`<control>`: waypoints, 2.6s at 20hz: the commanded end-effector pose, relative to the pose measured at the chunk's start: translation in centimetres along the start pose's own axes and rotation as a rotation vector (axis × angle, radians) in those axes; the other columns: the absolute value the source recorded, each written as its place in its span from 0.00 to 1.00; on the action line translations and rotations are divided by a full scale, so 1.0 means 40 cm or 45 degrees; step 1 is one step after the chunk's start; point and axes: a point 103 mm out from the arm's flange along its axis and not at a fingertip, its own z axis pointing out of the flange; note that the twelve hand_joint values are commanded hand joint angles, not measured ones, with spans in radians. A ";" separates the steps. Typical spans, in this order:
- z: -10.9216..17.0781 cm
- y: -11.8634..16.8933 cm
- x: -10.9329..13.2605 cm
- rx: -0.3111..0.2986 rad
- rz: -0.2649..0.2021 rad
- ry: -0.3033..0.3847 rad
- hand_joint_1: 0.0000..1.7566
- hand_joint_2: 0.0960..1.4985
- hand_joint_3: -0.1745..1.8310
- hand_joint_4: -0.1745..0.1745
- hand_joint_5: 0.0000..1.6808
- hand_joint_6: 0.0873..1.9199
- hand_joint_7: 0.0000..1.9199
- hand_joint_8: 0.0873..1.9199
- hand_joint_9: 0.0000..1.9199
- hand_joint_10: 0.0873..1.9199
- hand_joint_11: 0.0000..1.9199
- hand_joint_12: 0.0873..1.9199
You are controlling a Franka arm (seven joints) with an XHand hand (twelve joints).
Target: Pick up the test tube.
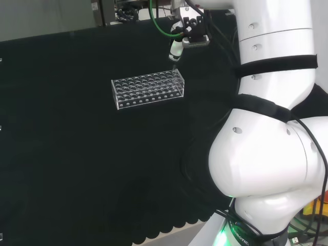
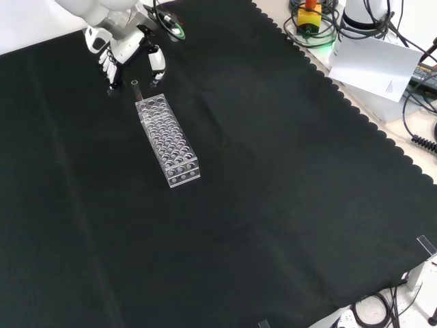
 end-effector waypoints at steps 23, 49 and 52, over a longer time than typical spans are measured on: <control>0.005 0.040 0.059 -0.059 0.047 -0.149 0.66 0.34 0.49 0.16 0.44 0.35 0.54 0.42 0.51 0.32 0.23 0.73; -0.053 0.019 0.017 -0.106 0.006 -0.095 0.66 0.31 0.51 0.32 0.31 0.39 0.35 0.48 0.39 0.41 0.18 0.75; -0.048 0.016 0.009 -0.102 0.013 -0.092 0.66 0.31 0.51 0.33 0.30 0.38 0.34 0.48 0.38 0.41 0.17 0.75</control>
